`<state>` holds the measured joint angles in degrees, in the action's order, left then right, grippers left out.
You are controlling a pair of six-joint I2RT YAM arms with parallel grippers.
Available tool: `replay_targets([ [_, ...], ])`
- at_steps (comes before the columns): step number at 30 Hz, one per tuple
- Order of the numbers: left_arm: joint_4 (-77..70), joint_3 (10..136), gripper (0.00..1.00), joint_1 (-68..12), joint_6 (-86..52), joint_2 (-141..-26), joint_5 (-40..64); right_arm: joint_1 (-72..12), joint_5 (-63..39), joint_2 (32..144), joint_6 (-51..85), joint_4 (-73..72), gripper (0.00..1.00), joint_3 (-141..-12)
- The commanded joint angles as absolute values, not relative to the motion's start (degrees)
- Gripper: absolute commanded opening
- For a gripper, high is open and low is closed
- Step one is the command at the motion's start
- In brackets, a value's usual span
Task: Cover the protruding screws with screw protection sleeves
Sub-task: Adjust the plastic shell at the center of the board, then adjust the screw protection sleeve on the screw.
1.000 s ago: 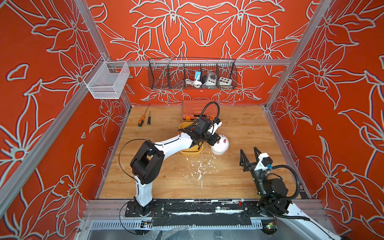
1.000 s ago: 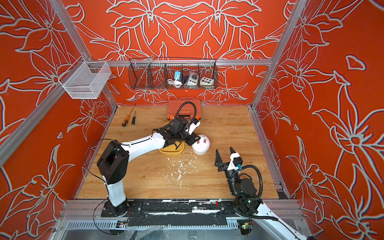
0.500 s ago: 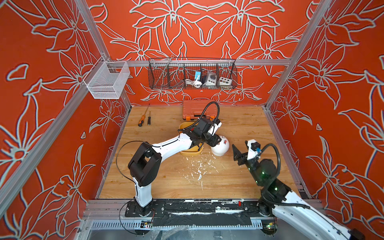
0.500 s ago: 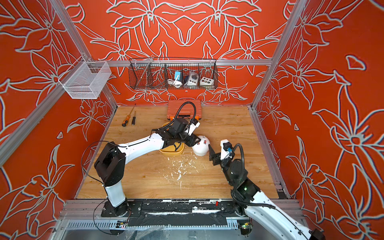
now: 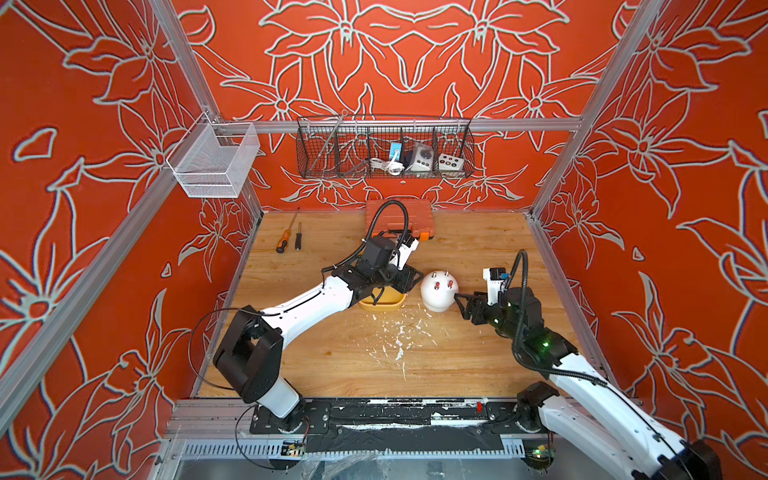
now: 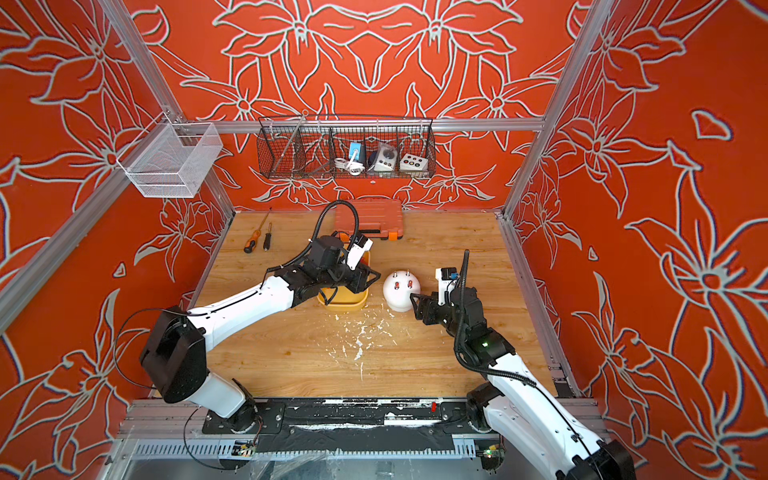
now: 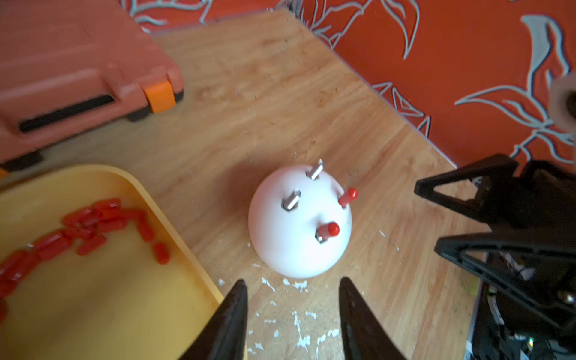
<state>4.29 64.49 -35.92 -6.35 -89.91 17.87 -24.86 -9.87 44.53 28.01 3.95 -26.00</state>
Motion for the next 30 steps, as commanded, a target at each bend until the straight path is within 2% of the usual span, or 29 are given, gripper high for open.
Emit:
replay_targets([
  [1,1.91,65.39,0.48,-37.1,-7.12,-91.95,21.14,-23.46,-11.75,43.53,30.39,3.61,0.75,-25.76],
  [5,1.75,68.65,0.54,-38.21,-7.53,-95.72,22.45,-21.49,-13.09,46.07,31.1,0.68,0.76,-24.11],
  [15,3.13,74.96,0.55,-38.58,-9.23,-103.35,22.34,-20.74,-14.37,48.81,29.81,-5.27,0.76,-21.19],
  [30,5.88,76.85,0.54,-38.99,-8.36,-108.36,20.1,-20.52,-13.56,40.67,28.3,-4.13,0.76,-19.42],
])
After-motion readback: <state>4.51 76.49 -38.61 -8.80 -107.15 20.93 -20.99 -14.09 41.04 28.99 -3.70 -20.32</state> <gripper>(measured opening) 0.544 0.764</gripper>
